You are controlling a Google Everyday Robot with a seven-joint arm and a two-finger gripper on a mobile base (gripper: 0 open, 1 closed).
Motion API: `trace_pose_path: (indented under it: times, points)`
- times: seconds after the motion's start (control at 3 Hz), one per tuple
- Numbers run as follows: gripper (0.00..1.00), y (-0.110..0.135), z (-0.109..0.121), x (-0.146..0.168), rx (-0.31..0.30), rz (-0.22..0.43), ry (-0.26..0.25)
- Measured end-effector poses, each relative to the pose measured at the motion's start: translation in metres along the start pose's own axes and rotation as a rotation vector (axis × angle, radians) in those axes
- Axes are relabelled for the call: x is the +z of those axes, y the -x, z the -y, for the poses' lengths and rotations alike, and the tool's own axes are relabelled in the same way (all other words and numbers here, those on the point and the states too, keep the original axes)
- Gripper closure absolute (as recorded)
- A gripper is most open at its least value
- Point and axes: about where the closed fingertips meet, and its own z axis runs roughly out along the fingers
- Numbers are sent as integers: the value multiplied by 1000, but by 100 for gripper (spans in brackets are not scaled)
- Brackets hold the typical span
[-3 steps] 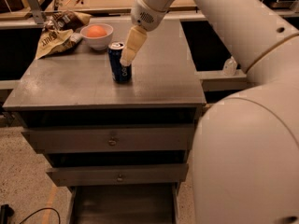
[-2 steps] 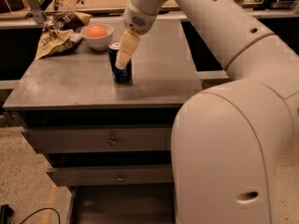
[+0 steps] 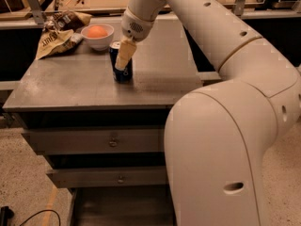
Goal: Place pepsi can into bottom drawer
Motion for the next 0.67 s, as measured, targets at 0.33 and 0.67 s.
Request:
trace_pose_path:
  times: [0.33, 0.67]
  points:
    - [72, -1, -5, 3, -13, 19, 23]
    - [95, 3, -24, -22, -51, 93, -13]
